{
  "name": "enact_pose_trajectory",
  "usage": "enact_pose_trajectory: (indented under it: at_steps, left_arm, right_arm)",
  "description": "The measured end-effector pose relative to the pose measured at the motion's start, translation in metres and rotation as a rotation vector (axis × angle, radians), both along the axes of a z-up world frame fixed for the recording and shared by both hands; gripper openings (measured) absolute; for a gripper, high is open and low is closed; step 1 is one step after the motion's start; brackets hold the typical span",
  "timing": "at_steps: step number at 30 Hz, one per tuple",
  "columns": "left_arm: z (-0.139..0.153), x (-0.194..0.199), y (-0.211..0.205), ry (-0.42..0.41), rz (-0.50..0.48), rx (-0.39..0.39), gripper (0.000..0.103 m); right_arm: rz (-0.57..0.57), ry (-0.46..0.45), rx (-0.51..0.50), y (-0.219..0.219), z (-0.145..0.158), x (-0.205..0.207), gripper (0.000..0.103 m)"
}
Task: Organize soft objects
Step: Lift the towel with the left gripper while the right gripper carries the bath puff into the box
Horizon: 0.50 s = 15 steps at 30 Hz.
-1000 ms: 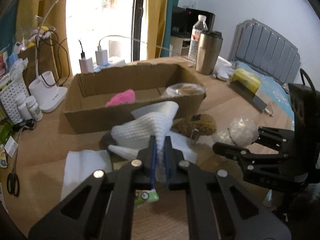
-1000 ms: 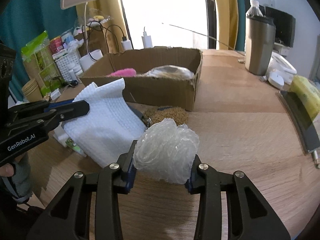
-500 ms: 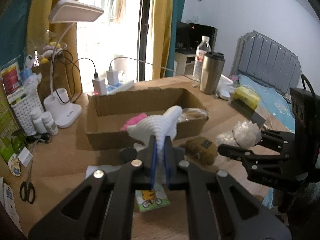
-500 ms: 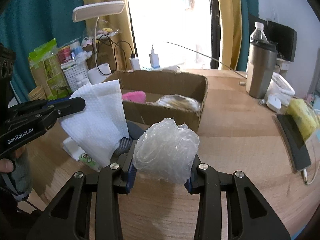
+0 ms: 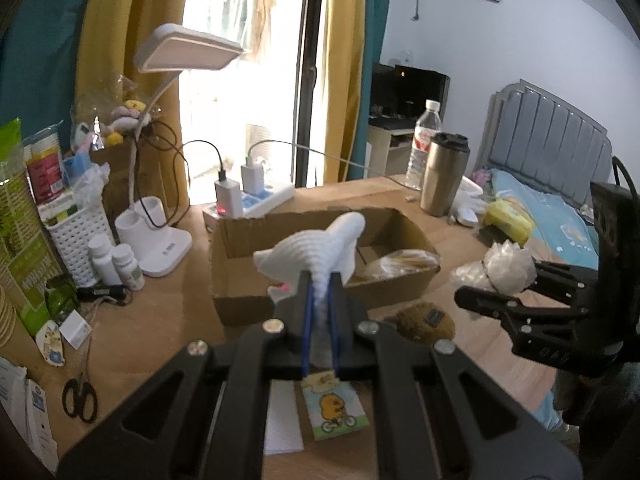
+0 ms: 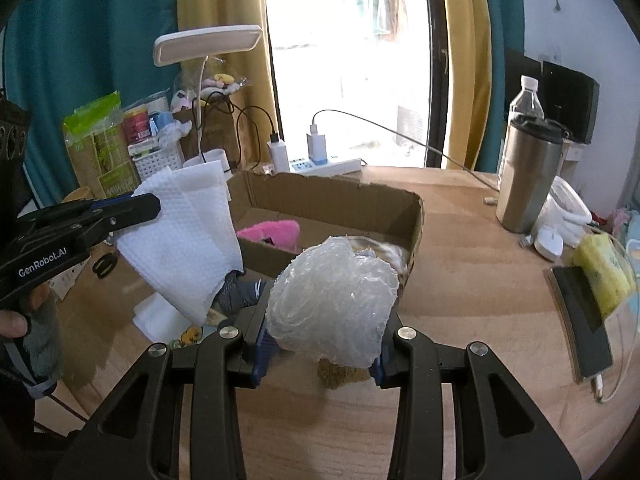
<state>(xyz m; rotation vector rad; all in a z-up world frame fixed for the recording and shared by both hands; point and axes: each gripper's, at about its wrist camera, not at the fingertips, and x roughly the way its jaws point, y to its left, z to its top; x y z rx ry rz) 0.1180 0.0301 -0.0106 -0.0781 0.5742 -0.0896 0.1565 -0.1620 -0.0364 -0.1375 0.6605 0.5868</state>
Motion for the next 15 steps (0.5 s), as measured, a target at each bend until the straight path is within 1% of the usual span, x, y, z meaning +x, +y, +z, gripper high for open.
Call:
enact_pose_trajectory:
  at_steps: [8,15]
  left_arm:
    - [0.008,0.011,0.017,-0.020,0.035,0.003,0.007]
    - [0.013,0.023,0.028,-0.039,0.048,0.013,0.007]
  right_arm:
    - [0.008,-0.018,0.005,0.006,0.008,0.013,0.040]
    - [0.007,-0.016,0.011,0.011,0.009,0.029,0.040]
